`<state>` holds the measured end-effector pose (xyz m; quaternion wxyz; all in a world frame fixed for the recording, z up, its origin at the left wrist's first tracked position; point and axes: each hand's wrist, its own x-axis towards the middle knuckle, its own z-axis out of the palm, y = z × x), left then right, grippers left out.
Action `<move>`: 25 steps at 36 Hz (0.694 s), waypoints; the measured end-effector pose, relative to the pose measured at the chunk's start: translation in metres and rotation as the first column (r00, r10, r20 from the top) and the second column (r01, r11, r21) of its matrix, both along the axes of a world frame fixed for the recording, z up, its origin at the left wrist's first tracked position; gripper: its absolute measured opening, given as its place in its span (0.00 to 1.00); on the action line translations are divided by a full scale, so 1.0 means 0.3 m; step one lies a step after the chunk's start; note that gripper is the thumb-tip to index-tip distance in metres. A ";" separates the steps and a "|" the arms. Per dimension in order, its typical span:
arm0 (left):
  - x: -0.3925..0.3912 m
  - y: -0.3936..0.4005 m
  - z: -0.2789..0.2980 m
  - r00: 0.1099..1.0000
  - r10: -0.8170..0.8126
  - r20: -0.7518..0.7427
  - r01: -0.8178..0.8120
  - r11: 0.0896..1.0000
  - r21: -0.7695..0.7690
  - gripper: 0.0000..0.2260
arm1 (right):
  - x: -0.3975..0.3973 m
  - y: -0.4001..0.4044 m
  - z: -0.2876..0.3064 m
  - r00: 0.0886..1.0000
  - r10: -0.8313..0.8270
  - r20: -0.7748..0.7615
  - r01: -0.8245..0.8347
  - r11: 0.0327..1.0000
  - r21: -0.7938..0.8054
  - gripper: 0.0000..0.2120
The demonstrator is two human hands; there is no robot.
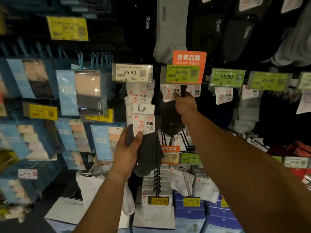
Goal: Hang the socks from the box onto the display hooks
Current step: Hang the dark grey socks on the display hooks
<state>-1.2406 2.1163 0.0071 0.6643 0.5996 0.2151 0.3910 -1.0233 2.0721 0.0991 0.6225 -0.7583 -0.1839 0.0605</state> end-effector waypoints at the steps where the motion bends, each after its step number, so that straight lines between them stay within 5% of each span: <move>1: -0.001 -0.002 0.001 1.000 -0.008 0.004 0.008 1.000 0.000 0.22 | -0.004 -0.007 -0.008 1.000 -0.010 -0.006 0.010 1.000 -0.023 0.23; 3: -0.003 -0.009 0.013 1.000 -0.025 0.019 0.025 1.000 -0.002 0.21 | -0.038 -0.041 -0.024 0.995 -0.080 0.060 0.084 0.995 -0.061 0.28; 7: 0.007 -0.026 0.041 0.998 -0.044 0.055 0.045 0.999 -0.026 0.21 | -0.259 -0.138 -0.106 0.987 -0.079 0.143 0.064 0.993 0.103 0.12; 11: 0.030 -0.049 0.072 0.990 -0.077 0.116 0.082 0.996 -0.041 0.20 | -0.439 -0.158 -0.191 0.989 0.131 0.061 -0.139 0.980 0.144 0.13; 20: 0.049 -0.070 0.079 0.978 -0.105 0.182 0.148 0.959 -0.240 0.17 | -0.372 -0.180 -0.175 0.989 0.128 0.077 -0.139 0.979 0.147 0.17; 25: 0.040 -0.070 0.082 0.969 -0.155 0.194 0.209 0.931 -0.300 0.16 | -0.356 -0.205 -0.178 0.980 0.168 -0.102 -0.126 0.935 0.332 0.14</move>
